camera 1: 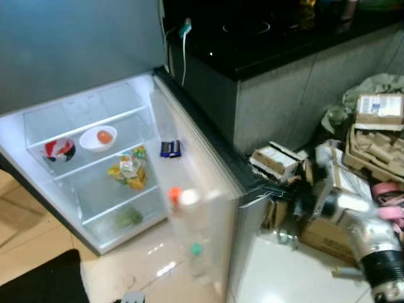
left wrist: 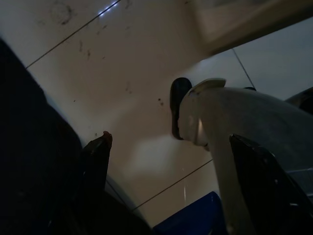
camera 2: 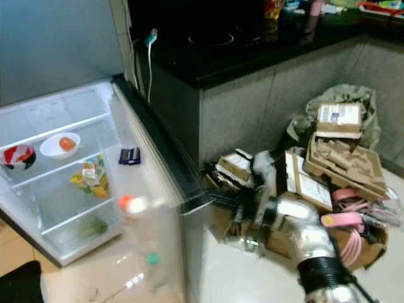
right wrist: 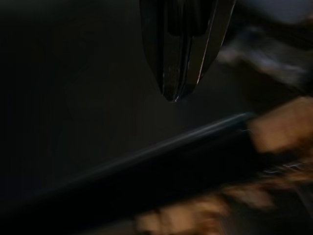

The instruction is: Restocking fridge

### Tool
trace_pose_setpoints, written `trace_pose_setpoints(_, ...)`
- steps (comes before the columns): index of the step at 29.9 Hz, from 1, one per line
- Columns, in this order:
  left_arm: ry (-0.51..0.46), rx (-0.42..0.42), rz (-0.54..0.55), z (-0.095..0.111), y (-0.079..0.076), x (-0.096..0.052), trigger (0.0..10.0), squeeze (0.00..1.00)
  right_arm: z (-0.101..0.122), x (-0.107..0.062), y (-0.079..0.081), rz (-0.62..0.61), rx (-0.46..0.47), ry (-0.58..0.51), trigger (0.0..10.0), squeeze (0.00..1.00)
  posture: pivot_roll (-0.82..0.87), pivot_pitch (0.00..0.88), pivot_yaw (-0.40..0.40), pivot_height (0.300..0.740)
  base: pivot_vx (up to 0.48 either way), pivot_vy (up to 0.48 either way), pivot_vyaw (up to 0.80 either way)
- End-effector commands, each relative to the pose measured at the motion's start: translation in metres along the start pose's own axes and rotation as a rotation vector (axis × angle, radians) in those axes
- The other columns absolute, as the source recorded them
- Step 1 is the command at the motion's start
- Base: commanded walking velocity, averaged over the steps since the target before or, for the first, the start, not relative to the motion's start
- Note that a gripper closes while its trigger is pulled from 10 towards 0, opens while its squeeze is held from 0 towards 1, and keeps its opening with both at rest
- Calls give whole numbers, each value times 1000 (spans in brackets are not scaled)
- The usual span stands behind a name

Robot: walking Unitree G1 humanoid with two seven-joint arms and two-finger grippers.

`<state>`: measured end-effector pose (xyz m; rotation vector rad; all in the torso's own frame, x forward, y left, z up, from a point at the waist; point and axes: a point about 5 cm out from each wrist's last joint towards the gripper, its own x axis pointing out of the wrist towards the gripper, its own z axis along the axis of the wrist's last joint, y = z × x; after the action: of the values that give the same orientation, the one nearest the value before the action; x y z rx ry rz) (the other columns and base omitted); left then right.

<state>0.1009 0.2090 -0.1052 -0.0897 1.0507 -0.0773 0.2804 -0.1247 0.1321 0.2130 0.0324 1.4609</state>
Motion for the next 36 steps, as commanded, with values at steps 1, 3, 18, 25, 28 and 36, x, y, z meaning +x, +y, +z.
trace_pose_setpoints(1, 28, 0, -12, -8, -4, -1, 10000, 0, 7, 9, 4, 39, -2, -33, 10000, 0, -88, 0, -12, 740, 0, 0, 0)
trace_pose_setpoints(3, 29, 1, -14, -8, -4, -1, 10000, 0, 5, 8, 0, 12, 2, -39, 10000, 0, -88, 0, -11, 740, 0, 0, 0)
trace_pose_setpoints(18, 45, 12, -22, -11, -7, -1, 10000, 0, -55, -54, -48, -790, 41, 203, 10000, 0, -94, 0, -13, 740, 0, 0, 107)
trace_pose_setpoints(25, 49, 15, -25, -11, -9, 0, 10000, 0, -134, -110, -18, -1127, 175, 629, 10000, 0, -89, 0, -15, 740, 0, 0, 786)
trace_pose_setpoints(28, 53, 17, -24, -12, -9, 0, 10000, 0, -148, -122, -7, -1197, 204, 683, 10000, 0, -87, 0, -14, 740, 0, 0, 781)
trace_pose_setpoints(36, 60, 27, -17, -13, -7, -1, 10000, 0, -182, -144, 30, -1295, 288, 849, 10000, 0, -88, 0, -12, 740, 0, 0, 781)
